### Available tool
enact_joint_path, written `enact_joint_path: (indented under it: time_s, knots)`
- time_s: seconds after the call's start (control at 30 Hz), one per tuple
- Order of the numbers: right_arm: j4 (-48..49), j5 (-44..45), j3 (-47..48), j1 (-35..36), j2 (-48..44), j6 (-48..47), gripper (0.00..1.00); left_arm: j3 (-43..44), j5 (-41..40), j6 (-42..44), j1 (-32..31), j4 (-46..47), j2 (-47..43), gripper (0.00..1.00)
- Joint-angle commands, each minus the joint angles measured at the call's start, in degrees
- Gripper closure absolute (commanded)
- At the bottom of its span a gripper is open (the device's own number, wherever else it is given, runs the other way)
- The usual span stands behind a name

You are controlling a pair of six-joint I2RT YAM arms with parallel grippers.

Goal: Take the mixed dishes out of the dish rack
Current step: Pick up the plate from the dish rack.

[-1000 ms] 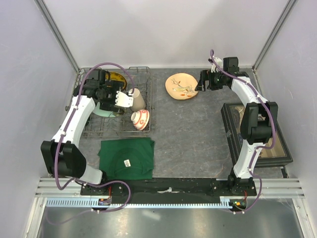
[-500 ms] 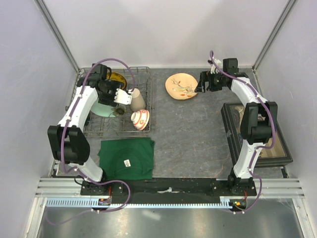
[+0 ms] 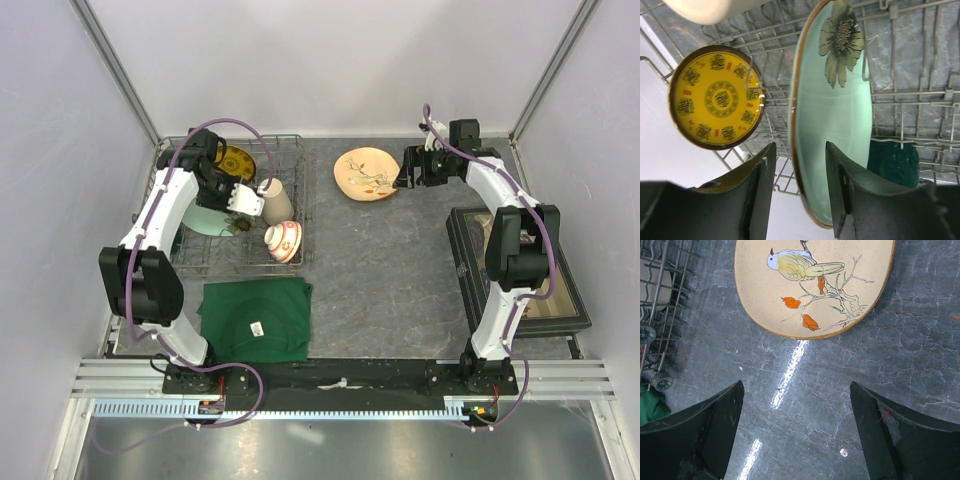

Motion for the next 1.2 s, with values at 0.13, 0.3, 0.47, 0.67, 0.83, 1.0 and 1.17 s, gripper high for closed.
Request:
enact_joint_path:
  time_s: [0.13,0.3,0.47,0.67,0.83,1.0,1.17]
  knots:
    - [2.2,-1.2,-1.7,-0.2,-0.8,-0.4,0.06,1.3,-1.0,1.0,0.2,-2.5,1.0,0.62]
    - [2.7,-1.5,-2.3,-0.1,-1.0,-0.3,0.08,1.3,-1.8,0.0,0.1,-2.5,1.2,0.67]
    - [3.0,-1.8,-2.8,-0.1,-1.2,-0.1,0.11,1.1,-2.1,-0.5,0.0,-2.6,1.1,0.83]
    - [3.1,-2.1,-3.1,-0.1,-1.3,0.2,0.13,0.8,-2.5,-1.1,0.0,-3.1,0.3,0.98]
    - [3.4,-2.4,-3.8,-0.1,-1.5,0.3,0.14,1.5,-3.1,-1.1,0.0,-3.4,-0.5,0.98]
    - [3.7,-2.9,-4.0,-0.1,-1.5,0.4,0.15,3.0,-4.2,-4.2,-0.4,-3.7,-0.7,0.98]
    - [3.8,-3.1,-4.2,-0.1,-1.5,0.4,0.15,3.3,-5.6,-6.6,-1.3,-3.8,-0.5,0.98]
